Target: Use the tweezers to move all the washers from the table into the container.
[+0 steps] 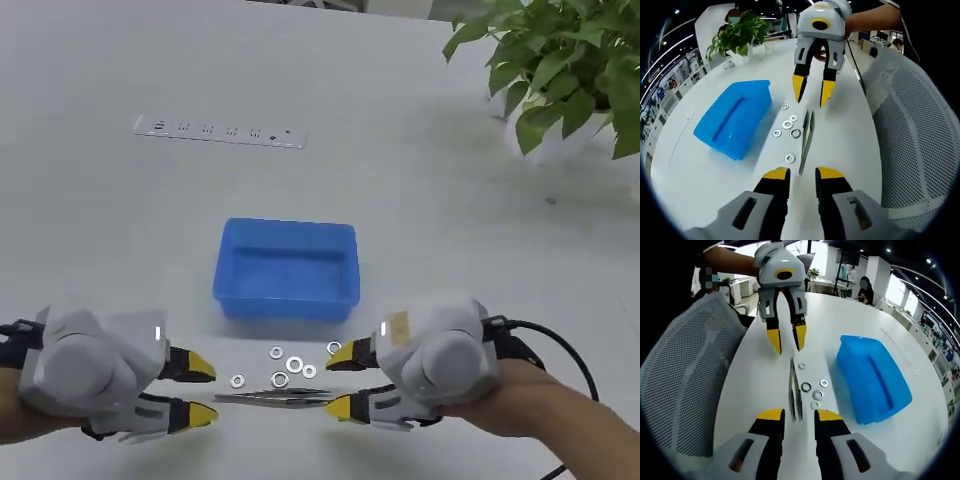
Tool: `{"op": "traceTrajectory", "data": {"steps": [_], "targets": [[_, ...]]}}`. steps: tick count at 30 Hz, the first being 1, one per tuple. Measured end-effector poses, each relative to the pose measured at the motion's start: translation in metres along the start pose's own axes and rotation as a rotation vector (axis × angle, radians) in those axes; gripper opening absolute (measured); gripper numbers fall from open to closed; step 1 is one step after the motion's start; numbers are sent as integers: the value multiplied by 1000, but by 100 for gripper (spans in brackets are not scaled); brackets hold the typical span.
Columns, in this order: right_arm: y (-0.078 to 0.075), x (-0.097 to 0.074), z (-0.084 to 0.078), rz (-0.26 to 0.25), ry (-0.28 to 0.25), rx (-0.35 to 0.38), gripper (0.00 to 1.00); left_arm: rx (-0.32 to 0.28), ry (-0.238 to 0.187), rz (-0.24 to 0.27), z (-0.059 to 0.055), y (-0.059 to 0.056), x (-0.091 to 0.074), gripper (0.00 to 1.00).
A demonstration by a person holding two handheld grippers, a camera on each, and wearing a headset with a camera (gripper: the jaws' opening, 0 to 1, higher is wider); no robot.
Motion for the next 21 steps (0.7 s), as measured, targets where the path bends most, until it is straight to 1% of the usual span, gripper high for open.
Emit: {"op": "traceTrajectory", "data": {"steps": [4,6,11,16,21], "targets": [[-2,8,2,19,13,-8,22,17,23,-17,-1,1,4,21],[-2,11,4,28,14,-15,21,16,30,-24,-2,2,5,20],[-1,19,7,58,24,-31,19,18,39,-31,0,3,7,17],[-1,24,7,72,39,-42,17,25,53,-38,0,5,11,14],[0,27,5,82,56,-55,14,32,59,-47,1,5,14,11]]}}
Point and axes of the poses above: the centre of the closed fingertips' face, and the gripper's own axes: x roughly forward along the fingers, y roughly to its left, z roughly out of its top, the point moved 9 cm from there along -x, roughly backward along the fingers, and after that the axes turned 4 degrees about y, right-handed, at the moved point
